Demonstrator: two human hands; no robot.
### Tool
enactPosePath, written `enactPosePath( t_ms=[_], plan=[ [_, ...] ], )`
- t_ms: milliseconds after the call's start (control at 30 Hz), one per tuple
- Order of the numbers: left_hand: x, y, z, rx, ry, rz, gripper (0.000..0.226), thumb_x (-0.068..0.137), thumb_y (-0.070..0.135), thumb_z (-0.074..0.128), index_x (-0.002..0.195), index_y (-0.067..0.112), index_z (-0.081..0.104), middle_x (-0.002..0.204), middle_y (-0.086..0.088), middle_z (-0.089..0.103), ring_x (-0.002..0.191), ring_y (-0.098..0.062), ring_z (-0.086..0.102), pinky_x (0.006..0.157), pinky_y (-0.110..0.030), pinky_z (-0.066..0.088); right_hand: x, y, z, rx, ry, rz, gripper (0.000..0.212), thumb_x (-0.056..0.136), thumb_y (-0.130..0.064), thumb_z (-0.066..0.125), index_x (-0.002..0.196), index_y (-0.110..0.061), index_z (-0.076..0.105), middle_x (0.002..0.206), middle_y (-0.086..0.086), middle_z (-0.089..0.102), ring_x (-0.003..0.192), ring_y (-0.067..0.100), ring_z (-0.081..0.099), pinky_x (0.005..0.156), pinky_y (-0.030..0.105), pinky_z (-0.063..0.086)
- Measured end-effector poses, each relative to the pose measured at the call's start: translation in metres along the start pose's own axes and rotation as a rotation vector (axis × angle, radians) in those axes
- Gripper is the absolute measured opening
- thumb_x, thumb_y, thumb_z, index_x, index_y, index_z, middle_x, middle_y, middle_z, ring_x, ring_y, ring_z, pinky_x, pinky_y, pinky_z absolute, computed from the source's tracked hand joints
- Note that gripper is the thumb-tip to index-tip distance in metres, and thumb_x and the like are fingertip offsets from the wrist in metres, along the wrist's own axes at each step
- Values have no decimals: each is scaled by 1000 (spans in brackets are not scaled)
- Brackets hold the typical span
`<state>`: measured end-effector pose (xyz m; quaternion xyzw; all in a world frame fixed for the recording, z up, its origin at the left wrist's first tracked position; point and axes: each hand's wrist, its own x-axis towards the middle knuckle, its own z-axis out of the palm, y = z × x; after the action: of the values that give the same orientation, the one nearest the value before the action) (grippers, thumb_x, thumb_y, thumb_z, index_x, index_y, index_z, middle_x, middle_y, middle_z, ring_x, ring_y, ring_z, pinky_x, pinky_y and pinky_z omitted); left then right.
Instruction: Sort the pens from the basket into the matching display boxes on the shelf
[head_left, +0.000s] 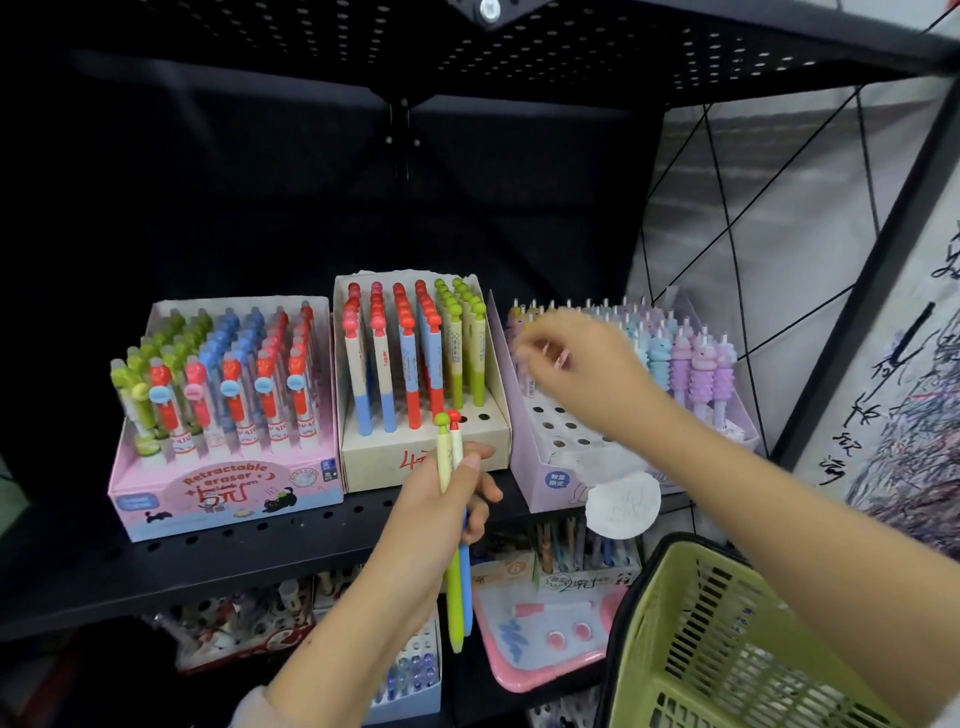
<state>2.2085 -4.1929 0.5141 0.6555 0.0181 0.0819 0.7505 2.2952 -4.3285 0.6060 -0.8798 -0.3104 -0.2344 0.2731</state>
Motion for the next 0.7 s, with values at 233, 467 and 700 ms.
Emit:
enactPosePath(
  t_ms=[233,467,700],
  plan=[
    [-5,7,-6,29,-108,50,27,99,24,38,90,10,59,65,3,63,48,-7,44,48,-18,39,-40,-35,21,717,-505,203,18,92,-13,56,76,-16,63,58,-7,59,52,11,50,61,19,45],
    [-7,5,-33,-34,73,-75,27,96,37,40,102,19,59,75,-3,68,57,-16,63,48,-25,50,-5,-39,17,821,22,312,16,99,-18,42,84,-16,48,70,1,65,62,9,64,56,22,53],
    [-8,4,-47,-4,123,-186,27,98,38,37,90,13,43,68,-5,51,40,-11,37,35,-20,28,27,-31,28,401,240,149,14,98,-21,44,90,-10,42,79,18,65,71,29,67,65,42,56]
  ],
)
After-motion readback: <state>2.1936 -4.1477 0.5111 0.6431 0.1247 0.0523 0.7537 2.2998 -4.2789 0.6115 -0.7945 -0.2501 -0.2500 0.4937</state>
